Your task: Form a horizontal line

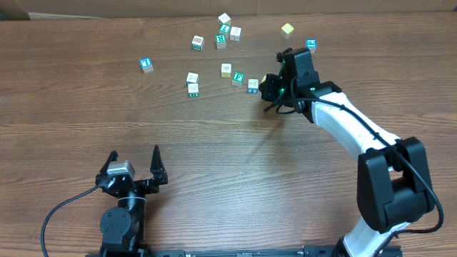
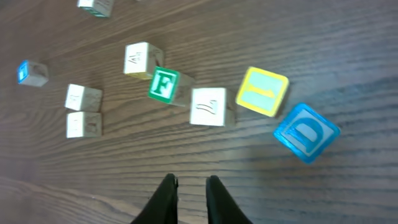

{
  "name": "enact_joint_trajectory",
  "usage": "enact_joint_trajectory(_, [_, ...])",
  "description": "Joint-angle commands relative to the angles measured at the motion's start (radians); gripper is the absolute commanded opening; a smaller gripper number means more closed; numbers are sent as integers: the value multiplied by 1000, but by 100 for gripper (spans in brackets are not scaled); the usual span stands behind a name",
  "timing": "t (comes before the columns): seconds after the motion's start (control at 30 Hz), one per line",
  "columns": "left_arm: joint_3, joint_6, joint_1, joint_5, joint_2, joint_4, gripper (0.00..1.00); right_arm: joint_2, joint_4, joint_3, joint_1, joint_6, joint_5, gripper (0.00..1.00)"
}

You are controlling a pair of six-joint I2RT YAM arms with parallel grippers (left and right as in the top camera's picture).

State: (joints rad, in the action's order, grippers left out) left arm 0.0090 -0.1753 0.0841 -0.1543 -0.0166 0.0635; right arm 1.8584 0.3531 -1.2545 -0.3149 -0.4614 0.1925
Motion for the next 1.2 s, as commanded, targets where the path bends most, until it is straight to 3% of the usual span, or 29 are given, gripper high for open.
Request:
enact_joint_trajectory(0.0, [-4, 22, -5, -2, 11, 0, 100, 5, -11, 9, -1, -14, -28, 15])
enact_joint_trajectory(0.17, [-4, 22, -5, -2, 11, 0, 100, 5, -4, 9, -1, -14, -28, 18])
enact_joint_trajectory(0.57, [-4, 22, -5, -2, 11, 0, 99, 5, 0, 9, -1, -14, -27, 61])
enact_joint_trajectory(0.8, [-4, 22, -5, -2, 11, 0, 100, 5, -4, 9, 1, -14, -36, 71])
enact_joint_trajectory(0.87, [-4, 22, -5, -2, 11, 0, 100, 5, -8, 9, 1, -14, -36, 78])
enact_joint_trajectory(0.93, [-4, 22, -5, -2, 11, 0, 100, 5, -9, 9, 1, -14, -36, 100])
enact_joint_trajectory(1.17, [-4, 22, -5, -2, 11, 0, 100, 5, -8, 9, 1, -14, -35, 100])
